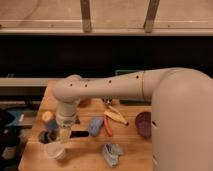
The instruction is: Place brush in paper cup
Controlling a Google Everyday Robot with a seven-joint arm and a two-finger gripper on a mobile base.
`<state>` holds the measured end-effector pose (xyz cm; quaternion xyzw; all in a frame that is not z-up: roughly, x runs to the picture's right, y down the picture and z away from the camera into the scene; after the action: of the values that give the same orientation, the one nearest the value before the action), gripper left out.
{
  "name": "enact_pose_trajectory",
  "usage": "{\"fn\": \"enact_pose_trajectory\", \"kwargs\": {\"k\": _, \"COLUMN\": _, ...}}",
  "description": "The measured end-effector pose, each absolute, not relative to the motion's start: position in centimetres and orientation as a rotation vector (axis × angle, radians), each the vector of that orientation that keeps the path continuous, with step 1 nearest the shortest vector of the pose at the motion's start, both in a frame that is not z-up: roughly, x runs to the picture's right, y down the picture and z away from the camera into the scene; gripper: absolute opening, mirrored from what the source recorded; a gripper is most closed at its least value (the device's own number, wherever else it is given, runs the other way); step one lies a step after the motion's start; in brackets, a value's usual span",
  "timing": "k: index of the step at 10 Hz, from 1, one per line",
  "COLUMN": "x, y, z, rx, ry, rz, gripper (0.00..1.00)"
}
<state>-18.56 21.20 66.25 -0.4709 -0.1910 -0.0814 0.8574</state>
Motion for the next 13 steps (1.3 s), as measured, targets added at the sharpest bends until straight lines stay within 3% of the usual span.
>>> {"fn": "enact_pose_trajectory", "kwargs": {"k": 13, "x": -18.0, "y": 25.6, "z": 66.2, "rx": -1.104, "ry": -0.403, "rz": -0.149, "gripper": 0.19}}
